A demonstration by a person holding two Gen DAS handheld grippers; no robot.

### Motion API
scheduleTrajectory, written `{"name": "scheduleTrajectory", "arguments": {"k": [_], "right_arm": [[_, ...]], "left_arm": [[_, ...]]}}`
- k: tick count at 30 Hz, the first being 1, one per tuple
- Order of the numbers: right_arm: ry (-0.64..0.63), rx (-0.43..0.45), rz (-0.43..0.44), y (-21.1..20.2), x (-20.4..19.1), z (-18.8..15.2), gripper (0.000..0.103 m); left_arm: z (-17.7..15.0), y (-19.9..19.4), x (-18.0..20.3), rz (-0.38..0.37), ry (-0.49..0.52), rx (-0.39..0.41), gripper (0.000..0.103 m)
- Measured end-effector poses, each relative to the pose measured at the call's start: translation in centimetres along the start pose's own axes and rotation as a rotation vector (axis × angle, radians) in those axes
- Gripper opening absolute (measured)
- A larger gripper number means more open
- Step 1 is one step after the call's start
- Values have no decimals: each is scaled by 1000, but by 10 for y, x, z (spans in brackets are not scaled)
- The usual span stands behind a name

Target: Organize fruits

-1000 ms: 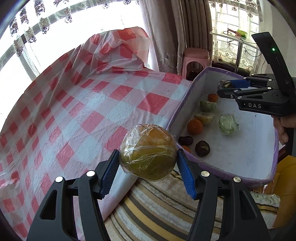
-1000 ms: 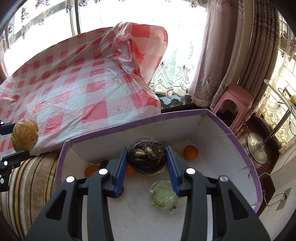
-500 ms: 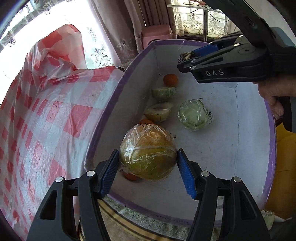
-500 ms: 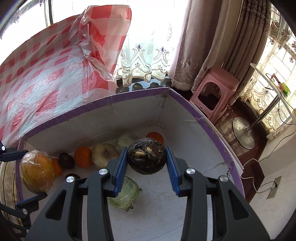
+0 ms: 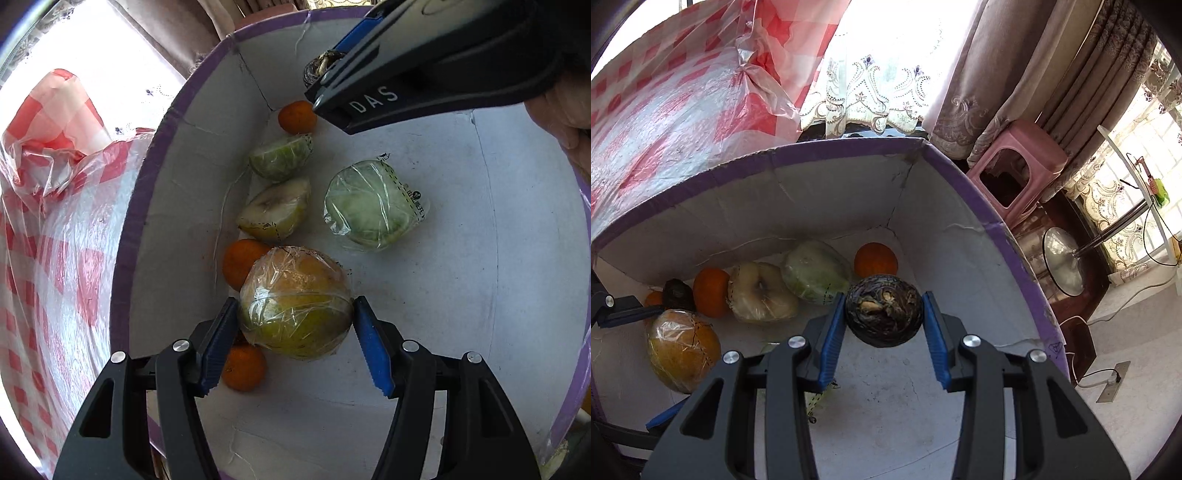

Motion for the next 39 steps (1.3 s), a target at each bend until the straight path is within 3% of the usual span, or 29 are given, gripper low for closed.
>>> {"name": "scheduleTrajectory", "arguments": {"k": [8,15,17,21,24,29,39], "right_arm": [[2,-1,-14,4,9,3,42],[6,9,-17,0,9,2,43],[6,16,-22,-2,9,2,50],[7,26,-31,-5,10,1,55],[9,54,-55,-12,11,0,69],[41,111,-80,-30,13,-3,77],[116,226,-102,-75,9,-18,80]], "left_arm": [[7,10,4,34,28,-37,62],[10,10,3,39,18,-17,64],[9,9,1,40,12,-14,64],[8,7,0,41,1,-3,65],[6,2,-5,48,-28,17,71],[1,-8,-16,28,-94,57,79],[-16,-34,-34,-25,-211,127,81]]}}
Point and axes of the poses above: each gripper's, at about its wrist camera, not at the fingertips, and y roughly the way its jaws point, x to its right, z to its top, the point moved 5 cm from there along y, roughly the way its jaws point, and after that the axes turned 8 degrees about z, right-handed, at the moved point
